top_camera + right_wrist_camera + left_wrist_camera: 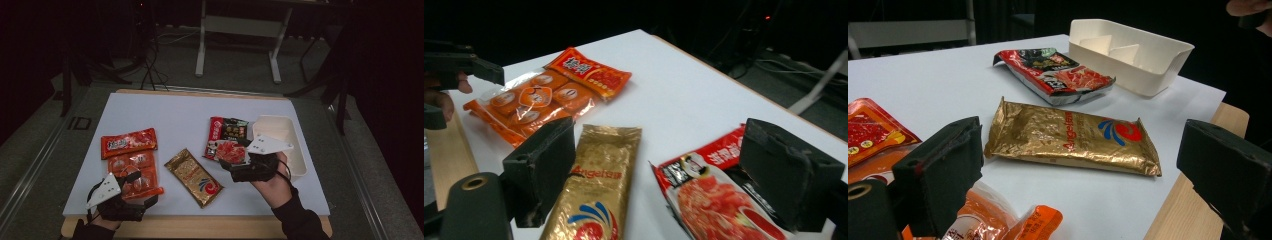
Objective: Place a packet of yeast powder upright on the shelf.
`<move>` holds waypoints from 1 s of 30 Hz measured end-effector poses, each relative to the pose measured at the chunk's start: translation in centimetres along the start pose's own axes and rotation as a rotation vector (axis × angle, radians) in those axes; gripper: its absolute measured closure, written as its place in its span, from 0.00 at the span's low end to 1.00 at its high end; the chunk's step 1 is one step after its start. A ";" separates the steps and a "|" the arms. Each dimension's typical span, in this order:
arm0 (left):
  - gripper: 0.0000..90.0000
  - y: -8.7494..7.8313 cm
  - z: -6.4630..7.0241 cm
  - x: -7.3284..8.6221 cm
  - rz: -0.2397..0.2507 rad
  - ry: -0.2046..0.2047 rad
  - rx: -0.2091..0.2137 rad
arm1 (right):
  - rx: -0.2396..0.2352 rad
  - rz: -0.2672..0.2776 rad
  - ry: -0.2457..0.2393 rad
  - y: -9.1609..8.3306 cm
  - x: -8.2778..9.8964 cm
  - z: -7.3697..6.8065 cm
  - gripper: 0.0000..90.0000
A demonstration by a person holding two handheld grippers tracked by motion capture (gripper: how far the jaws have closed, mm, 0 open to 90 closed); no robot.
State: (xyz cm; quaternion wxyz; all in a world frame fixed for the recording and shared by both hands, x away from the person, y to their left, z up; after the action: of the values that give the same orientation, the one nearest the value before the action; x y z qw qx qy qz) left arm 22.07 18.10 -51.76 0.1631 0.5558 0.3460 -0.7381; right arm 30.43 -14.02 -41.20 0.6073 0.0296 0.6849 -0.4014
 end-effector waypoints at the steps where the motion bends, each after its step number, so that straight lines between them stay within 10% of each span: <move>1: 0.06 0.0 0.0 0.0 0.001 0.000 0.001 | -0.005 -0.005 -0.001 0.3 -0.1 -0.1 0.17; 30: 0.06 0.0 0.1 0.1 -0.009 -0.002 0.013 | -0.121 -0.153 0.026 11.4 -0.2 -1.2 0.30</move>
State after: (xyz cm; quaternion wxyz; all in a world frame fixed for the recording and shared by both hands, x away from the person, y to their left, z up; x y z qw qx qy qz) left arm 22.03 18.03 -51.85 0.1566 0.5547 0.3433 -0.7416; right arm 35.53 -5.53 -46.97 0.5667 -0.0544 0.7160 -0.4040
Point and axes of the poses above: each handheld gripper's, and its own axes: y roughly forward along the jaws, x roughly out of its underside, z roughly to its right, the point moved 4 cm from there along y, roughly forward along the jaws, and after that the axes turned 4 degrees about -z, right-handed, at the moved point
